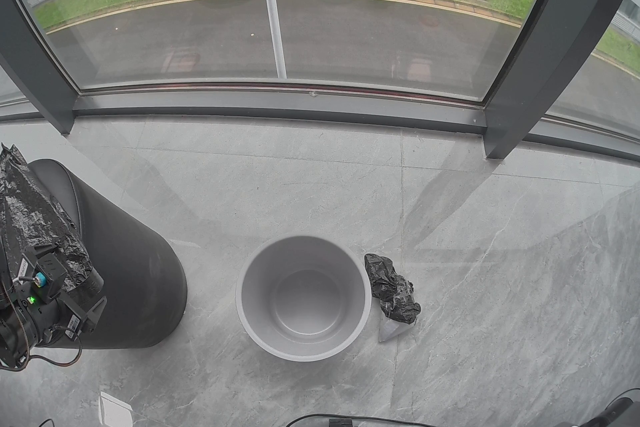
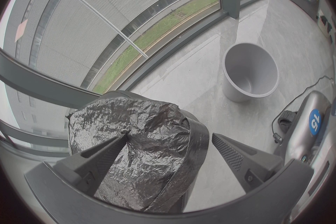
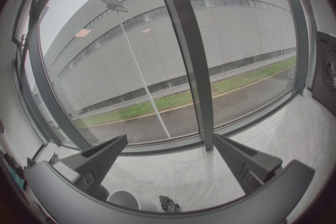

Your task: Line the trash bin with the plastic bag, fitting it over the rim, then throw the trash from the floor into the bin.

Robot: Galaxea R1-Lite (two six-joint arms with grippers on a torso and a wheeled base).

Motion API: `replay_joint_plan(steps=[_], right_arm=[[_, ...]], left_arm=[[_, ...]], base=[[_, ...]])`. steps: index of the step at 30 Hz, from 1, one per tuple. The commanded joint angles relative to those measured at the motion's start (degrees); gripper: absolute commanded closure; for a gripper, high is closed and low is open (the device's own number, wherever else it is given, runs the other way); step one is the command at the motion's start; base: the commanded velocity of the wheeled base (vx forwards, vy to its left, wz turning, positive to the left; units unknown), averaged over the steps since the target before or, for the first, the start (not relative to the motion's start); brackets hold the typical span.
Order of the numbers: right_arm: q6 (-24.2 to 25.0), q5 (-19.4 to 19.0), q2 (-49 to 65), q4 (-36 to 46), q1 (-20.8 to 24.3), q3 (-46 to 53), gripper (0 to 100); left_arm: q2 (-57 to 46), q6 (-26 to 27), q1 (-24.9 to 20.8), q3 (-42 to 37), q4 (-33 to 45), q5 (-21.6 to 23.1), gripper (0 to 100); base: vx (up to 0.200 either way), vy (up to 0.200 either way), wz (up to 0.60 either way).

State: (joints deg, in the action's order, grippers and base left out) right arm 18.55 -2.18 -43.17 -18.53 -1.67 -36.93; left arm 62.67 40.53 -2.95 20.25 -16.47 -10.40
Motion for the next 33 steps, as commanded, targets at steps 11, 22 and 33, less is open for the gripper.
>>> replay_joint_plan(steps=[11,22,33], right_arm=[[0.0,0.0,0.2,0.0,0.0,0.0,0],[0.0,0.0,0.4,0.0,0.0,-0.1,0],[0.0,0.0,0.5,-0.1,0.0,-0.1,0]], left_arm=[[0.9,2.6,0.4,-0.5,-0.8,-2.2,0],[0.9,2.7,0.4,-1.0,-3.6,-2.2,100],[-0.6,2.5,0.3,-0.7,-3.7,-2.0,100]], base=[[0.000,0.000,0.00],[0.000,0.000,0.00],[0.000,0.000,0.00]])
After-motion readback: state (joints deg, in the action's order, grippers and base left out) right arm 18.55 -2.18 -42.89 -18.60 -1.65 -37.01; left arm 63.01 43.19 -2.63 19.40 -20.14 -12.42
